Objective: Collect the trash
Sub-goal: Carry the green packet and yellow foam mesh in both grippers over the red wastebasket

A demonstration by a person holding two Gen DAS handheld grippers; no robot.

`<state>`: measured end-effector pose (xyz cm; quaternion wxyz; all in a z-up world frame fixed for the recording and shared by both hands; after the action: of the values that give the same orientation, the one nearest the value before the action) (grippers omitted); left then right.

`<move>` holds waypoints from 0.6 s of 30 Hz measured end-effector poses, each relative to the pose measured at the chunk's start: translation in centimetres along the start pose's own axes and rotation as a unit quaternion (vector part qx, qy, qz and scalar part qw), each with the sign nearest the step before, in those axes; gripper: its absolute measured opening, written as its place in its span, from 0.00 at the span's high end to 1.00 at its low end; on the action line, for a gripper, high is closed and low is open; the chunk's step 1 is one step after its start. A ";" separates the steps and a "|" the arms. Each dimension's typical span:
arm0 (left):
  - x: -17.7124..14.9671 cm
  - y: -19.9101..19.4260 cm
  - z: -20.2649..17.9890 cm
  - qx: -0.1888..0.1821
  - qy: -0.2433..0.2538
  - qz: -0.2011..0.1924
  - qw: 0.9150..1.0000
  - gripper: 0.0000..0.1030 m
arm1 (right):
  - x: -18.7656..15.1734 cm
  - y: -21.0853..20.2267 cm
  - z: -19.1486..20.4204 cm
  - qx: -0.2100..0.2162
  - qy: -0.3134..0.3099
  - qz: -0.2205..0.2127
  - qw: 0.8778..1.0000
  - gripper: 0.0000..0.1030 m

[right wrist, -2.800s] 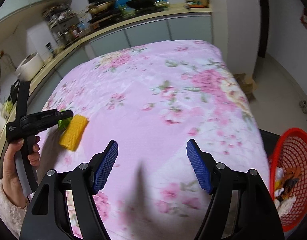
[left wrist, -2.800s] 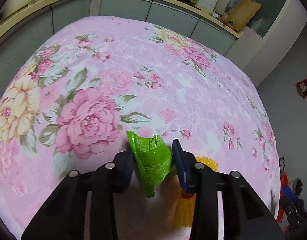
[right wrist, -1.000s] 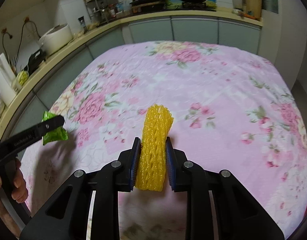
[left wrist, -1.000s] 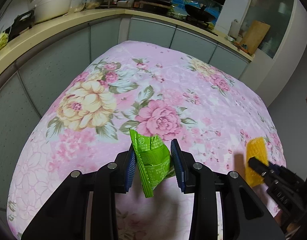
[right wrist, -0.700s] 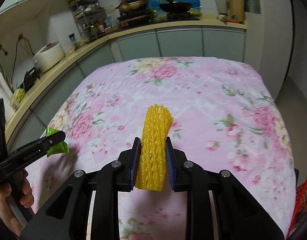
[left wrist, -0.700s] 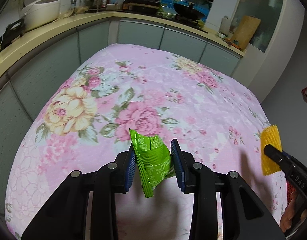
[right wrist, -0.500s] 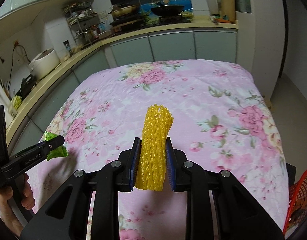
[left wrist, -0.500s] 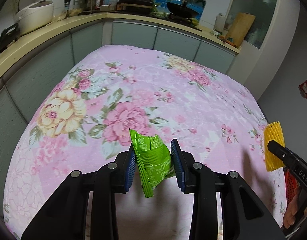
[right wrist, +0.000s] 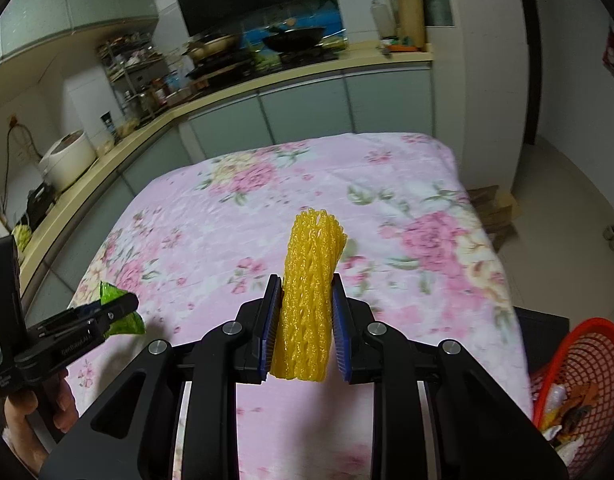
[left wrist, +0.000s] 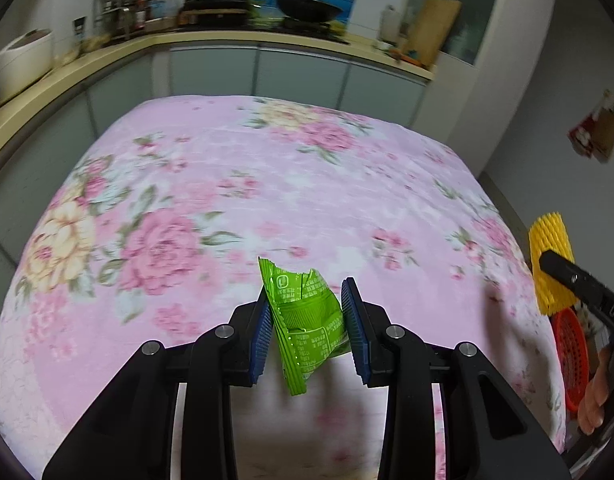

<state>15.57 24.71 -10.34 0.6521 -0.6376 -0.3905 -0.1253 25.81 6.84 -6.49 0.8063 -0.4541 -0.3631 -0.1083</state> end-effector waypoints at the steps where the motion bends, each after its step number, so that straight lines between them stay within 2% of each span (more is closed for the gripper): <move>1: 0.0 0.2 -0.6 -0.005 0.004 0.002 1.000 0.69 | 0.1 -0.4 -0.7 -0.005 0.004 -0.003 1.000 0.76; 10: 0.1 1.3 -7.4 -0.047 0.065 0.012 0.997 0.69 | 0.4 -4.2 -6.2 -0.040 0.035 -0.031 0.998 0.77; 18: -0.6 2.2 -12.9 -0.084 0.102 0.025 0.991 0.69 | -0.7 -6.2 -10.7 -0.074 0.066 -0.037 0.994 0.76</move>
<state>21.16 12.90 -10.83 0.6355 -0.6838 -0.2936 -0.2058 27.40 -5.44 -6.44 0.7882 -0.4908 -0.3166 -0.1940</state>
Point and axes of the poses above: each gripper's, at about its wrist camera, not at the fingertips, and y roughly the way its jaws point, z to its left, x to its top, the point moved 9 cm from there along y, roughly the way its jaws point, and after that the axes turned 5 degrees about y, right-handed, at the moved point
